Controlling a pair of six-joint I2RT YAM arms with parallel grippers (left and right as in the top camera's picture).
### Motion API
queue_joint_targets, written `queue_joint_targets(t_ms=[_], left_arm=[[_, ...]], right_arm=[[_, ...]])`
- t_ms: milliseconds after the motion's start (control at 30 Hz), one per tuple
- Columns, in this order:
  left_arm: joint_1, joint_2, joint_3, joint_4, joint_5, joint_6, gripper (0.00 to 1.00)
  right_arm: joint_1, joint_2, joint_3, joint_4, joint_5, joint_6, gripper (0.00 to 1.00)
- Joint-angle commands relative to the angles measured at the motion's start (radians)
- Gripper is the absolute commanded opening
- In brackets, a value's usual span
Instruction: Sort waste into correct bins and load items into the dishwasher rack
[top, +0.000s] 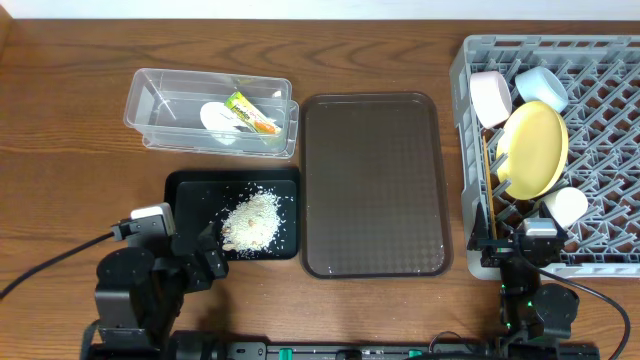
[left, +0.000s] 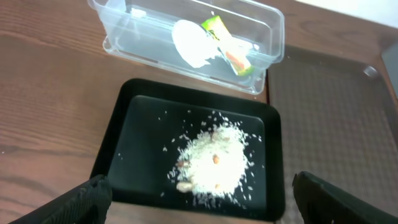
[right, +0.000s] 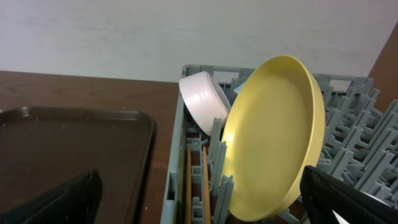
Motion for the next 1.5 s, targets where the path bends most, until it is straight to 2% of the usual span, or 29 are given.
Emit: queue_joint_targets(t_ms=[0,233,433,667,800,1467], left_arm=[[0.024,-0.068,-0.121,0.084,-0.015,0.021,0.95],[0.053,-0.257,-0.401,0.416,-0.013,0.035,0.95],[0.069,-0.374,-0.595,0.687,-0.011,0.154,0.95],[0.091,-0.439,-0.782,0.937,-0.011,0.161,0.95],[0.091,-0.438,-0.792,0.848,0.0,0.161,0.95],[0.091,-0.436,-0.792,0.846,0.0,0.16,0.95]], right_arm=[[0.003,-0.006,-0.001,-0.003,-0.011,-0.005,0.99],[0.003,-0.006,-0.001,-0.003,-0.011,-0.005,0.99],[0.003,-0.006,-0.001,-0.003,-0.011,-0.005,0.99],[0.003,-0.006,-0.001,-0.003,-0.011,-0.005,0.99],[0.003,-0.006,-0.001,-0.003,-0.011,-0.005,0.99],[0.003,-0.006,-0.001,-0.003,-0.011,-0.005,0.99]])
